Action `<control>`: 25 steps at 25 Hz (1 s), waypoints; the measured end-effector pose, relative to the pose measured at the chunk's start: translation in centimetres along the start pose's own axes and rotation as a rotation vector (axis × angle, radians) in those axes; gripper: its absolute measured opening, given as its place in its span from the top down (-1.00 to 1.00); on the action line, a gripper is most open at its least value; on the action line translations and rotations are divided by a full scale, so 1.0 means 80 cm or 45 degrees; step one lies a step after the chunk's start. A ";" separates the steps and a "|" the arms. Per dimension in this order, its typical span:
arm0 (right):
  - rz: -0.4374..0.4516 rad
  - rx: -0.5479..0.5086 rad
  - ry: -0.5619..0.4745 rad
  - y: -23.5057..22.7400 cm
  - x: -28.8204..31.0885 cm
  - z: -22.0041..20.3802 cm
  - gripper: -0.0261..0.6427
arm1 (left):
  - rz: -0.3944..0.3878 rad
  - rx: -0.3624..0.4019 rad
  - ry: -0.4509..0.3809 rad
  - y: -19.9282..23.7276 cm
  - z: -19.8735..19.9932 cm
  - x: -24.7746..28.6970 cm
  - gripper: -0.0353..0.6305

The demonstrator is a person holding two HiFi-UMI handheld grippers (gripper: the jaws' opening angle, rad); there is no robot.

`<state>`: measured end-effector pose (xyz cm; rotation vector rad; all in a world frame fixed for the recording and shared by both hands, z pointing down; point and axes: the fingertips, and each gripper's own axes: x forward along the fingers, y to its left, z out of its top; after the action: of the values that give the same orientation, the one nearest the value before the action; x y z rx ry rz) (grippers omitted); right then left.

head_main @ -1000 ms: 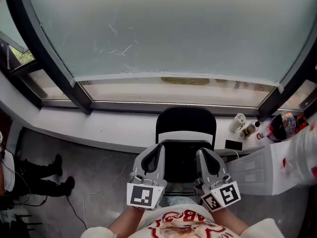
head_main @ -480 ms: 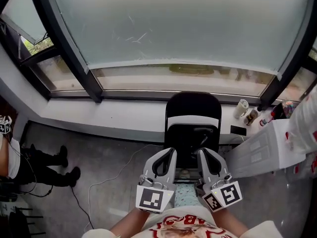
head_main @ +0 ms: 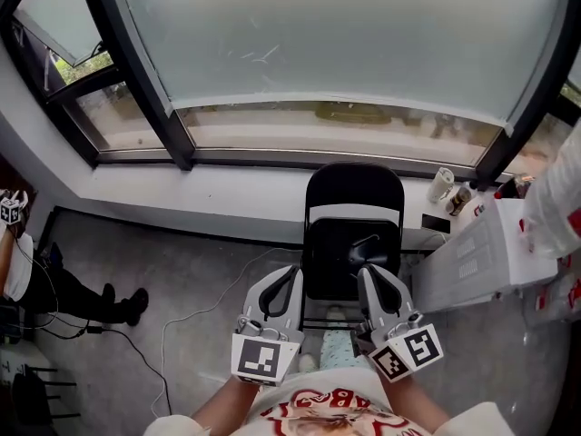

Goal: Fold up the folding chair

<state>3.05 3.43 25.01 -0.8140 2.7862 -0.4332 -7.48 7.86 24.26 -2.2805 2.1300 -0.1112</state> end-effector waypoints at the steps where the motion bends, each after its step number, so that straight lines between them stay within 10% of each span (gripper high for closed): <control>1: 0.001 0.002 0.002 0.002 -0.003 0.000 0.88 | -0.007 0.006 -0.004 -0.003 0.002 -0.002 0.89; 8: -0.080 -0.263 0.083 0.022 -0.006 0.000 0.89 | -0.048 -0.028 -0.048 -0.031 0.013 -0.010 0.89; 25: -0.080 -0.386 0.063 0.042 -0.049 0.017 0.89 | -0.050 -0.073 -0.066 -0.087 0.018 -0.030 0.89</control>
<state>5.06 8.01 23.04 -0.9663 2.9207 -0.0386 -0.61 10.67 23.13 -2.3294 2.0911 0.0087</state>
